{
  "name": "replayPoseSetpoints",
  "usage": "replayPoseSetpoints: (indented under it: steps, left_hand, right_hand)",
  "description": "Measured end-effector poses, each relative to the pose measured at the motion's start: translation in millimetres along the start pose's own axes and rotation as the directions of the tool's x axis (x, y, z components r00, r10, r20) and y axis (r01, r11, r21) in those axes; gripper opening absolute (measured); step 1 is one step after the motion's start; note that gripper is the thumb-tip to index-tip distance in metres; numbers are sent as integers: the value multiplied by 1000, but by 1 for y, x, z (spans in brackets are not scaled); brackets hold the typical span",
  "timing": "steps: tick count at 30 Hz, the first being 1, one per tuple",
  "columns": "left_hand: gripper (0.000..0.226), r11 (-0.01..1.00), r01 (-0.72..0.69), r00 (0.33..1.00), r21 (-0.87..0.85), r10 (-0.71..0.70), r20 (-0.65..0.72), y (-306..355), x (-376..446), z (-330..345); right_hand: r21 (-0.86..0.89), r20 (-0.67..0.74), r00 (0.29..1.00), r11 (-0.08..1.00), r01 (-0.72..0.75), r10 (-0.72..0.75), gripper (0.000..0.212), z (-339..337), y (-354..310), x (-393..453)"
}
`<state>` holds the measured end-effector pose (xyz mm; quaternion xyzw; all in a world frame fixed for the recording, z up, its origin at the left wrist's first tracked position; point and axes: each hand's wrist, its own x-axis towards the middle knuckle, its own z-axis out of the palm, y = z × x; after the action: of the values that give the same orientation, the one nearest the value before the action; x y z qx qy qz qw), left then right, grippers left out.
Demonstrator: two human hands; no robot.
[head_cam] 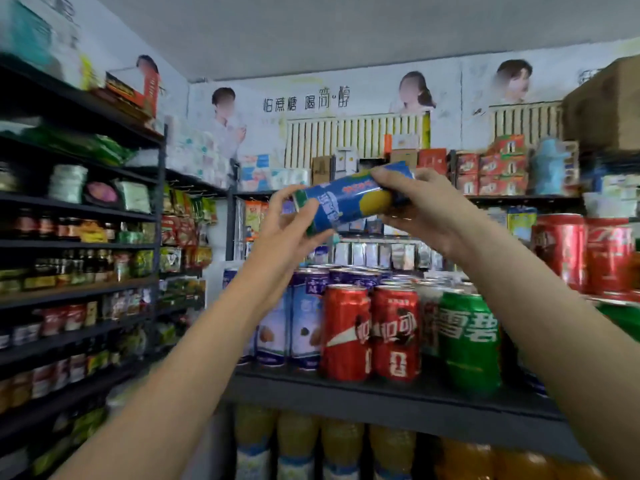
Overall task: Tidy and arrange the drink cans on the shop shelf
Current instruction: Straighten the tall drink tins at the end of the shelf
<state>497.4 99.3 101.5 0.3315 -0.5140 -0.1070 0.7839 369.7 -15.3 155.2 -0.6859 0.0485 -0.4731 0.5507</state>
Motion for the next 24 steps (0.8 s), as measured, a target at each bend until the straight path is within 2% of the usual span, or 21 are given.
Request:
replayPoseSetpoints:
  steps: [2,5,8,10,12,15,17,20,24]
  left_hand:
    - [25,1000,8,1000,14,-8,-29,18,12,-32]
    - [21,999,-7,988,-45,0,-157,40,33,-72]
    - [41,999,-8,970,-51,-5,-244,50,44,-104]
    - [36,1000,-10,968,-12,6,-251,52,44,-120]
    - [31,999,14,969,35,-5,-246,52,42,-134]
    - [44,993,73,976,95,-51,-212,47,37,-151]
    - [44,991,90,977,100,-69,-200,45,36,-158]
    - [39,993,94,981,76,-79,-180,45,38,-158]
    - [38,996,73,985,46,-65,-159,49,48,-142]
  right_hand:
    - [-1,29,999,999,-34,34,56,30,7,7]
    - [-84,152,985,994,-66,78,70,76,16,13]
    - [-375,293,955,924,71,46,62,124,29,11]
    - [-491,391,920,854,171,40,58,151,35,7]
    - [-530,446,894,820,218,51,57,168,43,9]
    - [-535,446,893,817,215,57,46,177,50,14]
    - [-498,428,901,850,172,68,43,178,53,19]
    - [-424,392,919,896,133,49,48,183,57,27]
    - [-384,323,943,900,206,-78,57,194,53,34]
